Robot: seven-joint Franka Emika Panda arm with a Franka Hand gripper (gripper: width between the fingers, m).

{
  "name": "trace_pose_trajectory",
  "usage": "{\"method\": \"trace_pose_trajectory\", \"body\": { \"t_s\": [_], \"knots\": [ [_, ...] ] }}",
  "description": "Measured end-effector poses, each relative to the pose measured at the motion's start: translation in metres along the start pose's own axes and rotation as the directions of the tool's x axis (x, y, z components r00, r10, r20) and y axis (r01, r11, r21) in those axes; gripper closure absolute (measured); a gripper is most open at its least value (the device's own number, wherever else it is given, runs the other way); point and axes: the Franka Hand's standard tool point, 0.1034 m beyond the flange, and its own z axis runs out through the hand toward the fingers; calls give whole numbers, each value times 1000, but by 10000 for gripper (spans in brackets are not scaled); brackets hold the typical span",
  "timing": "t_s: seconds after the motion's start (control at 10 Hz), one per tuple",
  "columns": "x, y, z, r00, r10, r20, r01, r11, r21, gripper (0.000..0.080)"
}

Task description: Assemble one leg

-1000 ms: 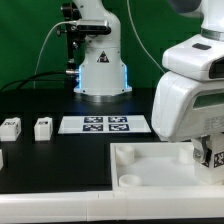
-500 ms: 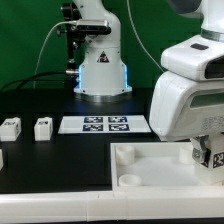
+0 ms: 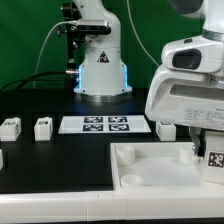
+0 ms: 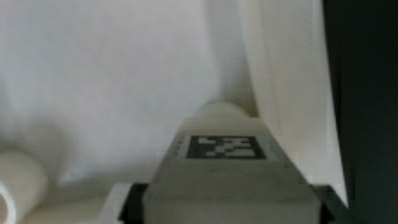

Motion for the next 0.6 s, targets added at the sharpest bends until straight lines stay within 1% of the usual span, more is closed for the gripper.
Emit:
{"method": "trace_pose_trajectory", "body": {
  "t_s": [0.1, 0.2, 0.4, 0.5, 0.6],
  "knots": [
    [-1, -1, -1, 983, 181, -1, -181, 983, -5, 508],
    [-1, -1, -1, 950, 311, -6, -311, 950, -9, 508],
    [-1, -2, -1, 859, 512, -19, -512, 859, -11, 508],
    [-1, -2, -2, 801, 599, -13, -599, 801, -7, 508],
    [-1, -2, -1, 780, 625, -9, -625, 780, -5, 508]
  ]
}}
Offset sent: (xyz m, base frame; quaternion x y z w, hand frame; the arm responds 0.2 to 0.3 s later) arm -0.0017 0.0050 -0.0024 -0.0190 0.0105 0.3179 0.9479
